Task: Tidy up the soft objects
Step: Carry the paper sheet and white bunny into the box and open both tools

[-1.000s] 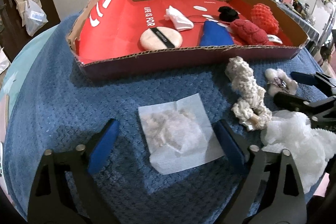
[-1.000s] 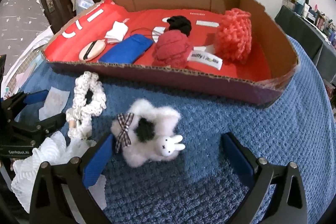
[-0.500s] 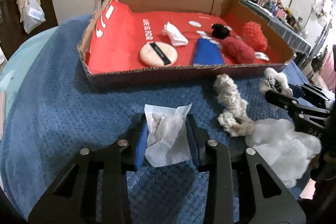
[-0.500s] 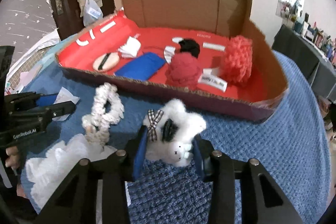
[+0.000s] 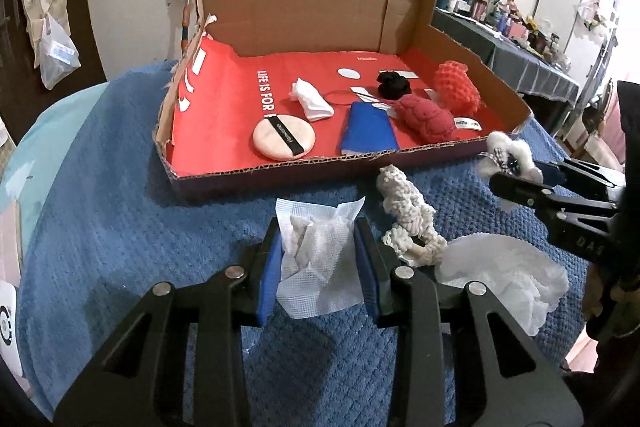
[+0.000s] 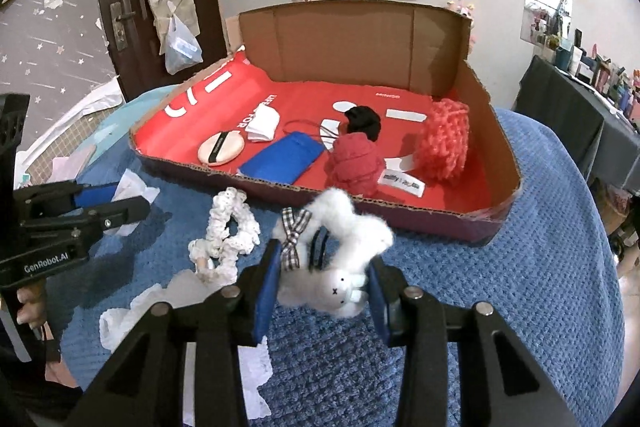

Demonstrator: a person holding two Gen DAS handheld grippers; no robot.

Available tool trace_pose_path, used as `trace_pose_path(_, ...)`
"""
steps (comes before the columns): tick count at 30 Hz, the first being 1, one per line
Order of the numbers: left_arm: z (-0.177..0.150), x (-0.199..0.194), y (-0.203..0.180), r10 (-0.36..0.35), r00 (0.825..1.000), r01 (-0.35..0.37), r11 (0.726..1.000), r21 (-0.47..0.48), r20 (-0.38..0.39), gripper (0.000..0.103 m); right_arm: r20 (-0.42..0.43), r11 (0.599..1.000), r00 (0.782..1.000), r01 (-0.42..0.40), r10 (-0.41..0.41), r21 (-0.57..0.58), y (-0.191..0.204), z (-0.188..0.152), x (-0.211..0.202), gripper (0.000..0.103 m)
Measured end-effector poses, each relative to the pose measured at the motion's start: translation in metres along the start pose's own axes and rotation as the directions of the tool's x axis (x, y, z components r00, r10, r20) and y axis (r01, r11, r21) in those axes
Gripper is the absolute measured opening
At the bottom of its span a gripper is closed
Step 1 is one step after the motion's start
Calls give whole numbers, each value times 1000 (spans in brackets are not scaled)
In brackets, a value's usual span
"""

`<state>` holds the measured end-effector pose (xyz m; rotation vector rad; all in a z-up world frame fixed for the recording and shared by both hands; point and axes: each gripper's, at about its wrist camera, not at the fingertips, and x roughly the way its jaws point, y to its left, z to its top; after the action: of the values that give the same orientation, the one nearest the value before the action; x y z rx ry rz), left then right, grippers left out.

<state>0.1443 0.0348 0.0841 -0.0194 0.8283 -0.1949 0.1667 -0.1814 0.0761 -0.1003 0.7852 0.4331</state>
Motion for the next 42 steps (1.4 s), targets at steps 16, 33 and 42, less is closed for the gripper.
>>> trace_pose_path(16,56,-8,7,28,997,-32,998,57,73,32,50,996,995,-78,81,-51,7,48,-4,42)
trace_pose_path(33,154,123,47,114,974,-101,992,78,-195,32,-186,984,971,-164,150,-62,15,165,139,42)
trace_pose_path(42,152,155,55,111,948,-92,993,77,-299,32,-302,988,945,-145,125,-46,12,168,181,42)
